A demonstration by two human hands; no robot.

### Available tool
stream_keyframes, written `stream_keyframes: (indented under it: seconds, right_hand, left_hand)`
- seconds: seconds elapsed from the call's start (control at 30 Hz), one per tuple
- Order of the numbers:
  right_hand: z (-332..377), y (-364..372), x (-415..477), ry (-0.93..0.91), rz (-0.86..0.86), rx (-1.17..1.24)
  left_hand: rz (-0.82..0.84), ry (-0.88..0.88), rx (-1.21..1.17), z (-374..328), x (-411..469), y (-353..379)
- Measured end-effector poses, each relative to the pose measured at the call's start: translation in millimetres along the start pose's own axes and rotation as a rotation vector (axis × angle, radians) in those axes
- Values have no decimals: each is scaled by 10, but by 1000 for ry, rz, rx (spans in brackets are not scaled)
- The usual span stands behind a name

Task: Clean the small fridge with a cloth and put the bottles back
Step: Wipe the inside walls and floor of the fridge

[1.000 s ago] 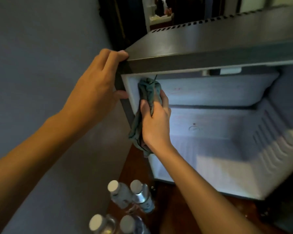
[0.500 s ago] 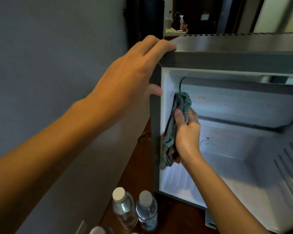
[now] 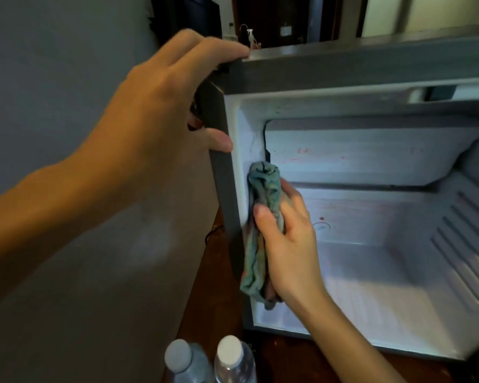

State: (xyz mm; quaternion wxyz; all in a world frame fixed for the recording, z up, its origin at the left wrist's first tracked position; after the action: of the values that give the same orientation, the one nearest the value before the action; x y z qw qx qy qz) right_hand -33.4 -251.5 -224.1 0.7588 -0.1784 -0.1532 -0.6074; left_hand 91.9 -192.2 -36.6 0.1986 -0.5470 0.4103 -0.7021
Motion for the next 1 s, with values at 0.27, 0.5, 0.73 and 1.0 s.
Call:
stream_keyframes:
  seconds: [0.27, 0.5, 0.73, 1.0]
  right_hand:
    - [-96, 38, 467, 70, -67, 77]
    - [-66, -45, 66, -43, 50, 47]
    - [-87, -8, 247, 45, 15, 92]
    - [-222, -132, 429, 26, 67, 83]
  left_hand:
    - [-39, 37, 31, -21, -51, 28]
    - [-43, 29, 2, -29, -62, 12]
    - [-47, 29, -11, -12, -55, 2]
    - [-34, 31, -8, 1, -49, 14]
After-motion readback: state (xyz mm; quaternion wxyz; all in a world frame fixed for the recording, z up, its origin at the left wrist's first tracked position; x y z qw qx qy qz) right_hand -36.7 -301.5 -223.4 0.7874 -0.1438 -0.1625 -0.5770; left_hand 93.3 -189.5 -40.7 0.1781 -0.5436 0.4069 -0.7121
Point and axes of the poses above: each hand's wrist, its own x-axis towards the middle knuckle, its own y-axis out of the palm, z = x × y, the point moved 4 cm from there along x, towards the middle knuckle, and after that the axes turned 4 degrees about z, right-handed, at the moved point
